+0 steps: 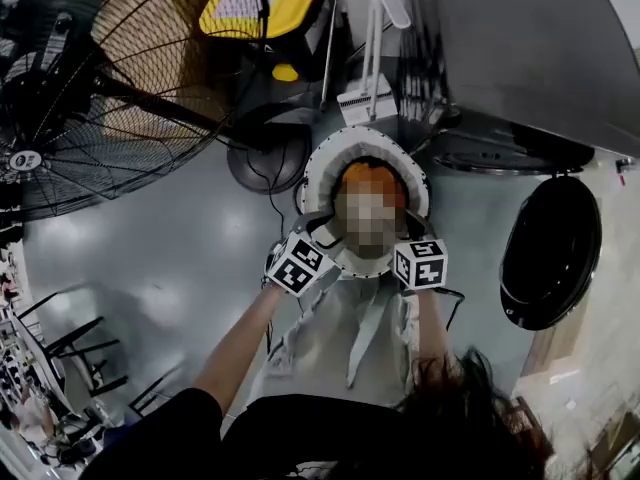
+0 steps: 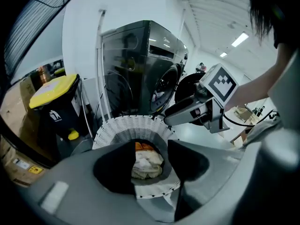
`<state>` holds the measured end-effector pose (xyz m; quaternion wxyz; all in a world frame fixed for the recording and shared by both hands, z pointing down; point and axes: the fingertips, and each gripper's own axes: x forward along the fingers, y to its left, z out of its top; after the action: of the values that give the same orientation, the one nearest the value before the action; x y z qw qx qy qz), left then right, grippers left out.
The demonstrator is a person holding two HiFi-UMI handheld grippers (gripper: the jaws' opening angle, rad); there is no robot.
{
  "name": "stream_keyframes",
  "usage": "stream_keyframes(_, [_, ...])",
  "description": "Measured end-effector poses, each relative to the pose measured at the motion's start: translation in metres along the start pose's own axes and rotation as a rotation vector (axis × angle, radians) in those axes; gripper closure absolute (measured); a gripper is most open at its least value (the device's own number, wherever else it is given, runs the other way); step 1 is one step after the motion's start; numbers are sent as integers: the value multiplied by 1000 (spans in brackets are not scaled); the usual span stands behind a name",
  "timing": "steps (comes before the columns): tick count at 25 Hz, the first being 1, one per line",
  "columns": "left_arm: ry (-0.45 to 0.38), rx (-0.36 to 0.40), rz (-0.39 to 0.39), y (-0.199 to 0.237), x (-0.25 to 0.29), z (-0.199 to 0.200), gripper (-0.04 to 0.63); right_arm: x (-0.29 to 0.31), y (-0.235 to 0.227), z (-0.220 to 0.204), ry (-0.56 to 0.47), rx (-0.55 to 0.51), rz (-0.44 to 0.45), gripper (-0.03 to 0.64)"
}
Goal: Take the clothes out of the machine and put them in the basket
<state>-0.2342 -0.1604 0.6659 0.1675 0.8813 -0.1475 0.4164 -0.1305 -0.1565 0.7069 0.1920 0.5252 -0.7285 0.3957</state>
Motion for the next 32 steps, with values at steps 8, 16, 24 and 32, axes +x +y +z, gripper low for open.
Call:
stream_keyframes(8, [-16,97,-49,-35,11,43,380,-65,-52,20,-138,43,-93,391])
stream_keyframes(16, [-43,134,-87,-90,43,97,382,-129,-119,25,-246,105,-161,425])
stream_keyframes(24, [-45,213,-101,-148,71,146,382,-185,-175,33,-336,127,-190,442])
stream_keyframes(32, [-33,271,-70,-186,93,179,382,-220,-219,44,-439,201,-185,448])
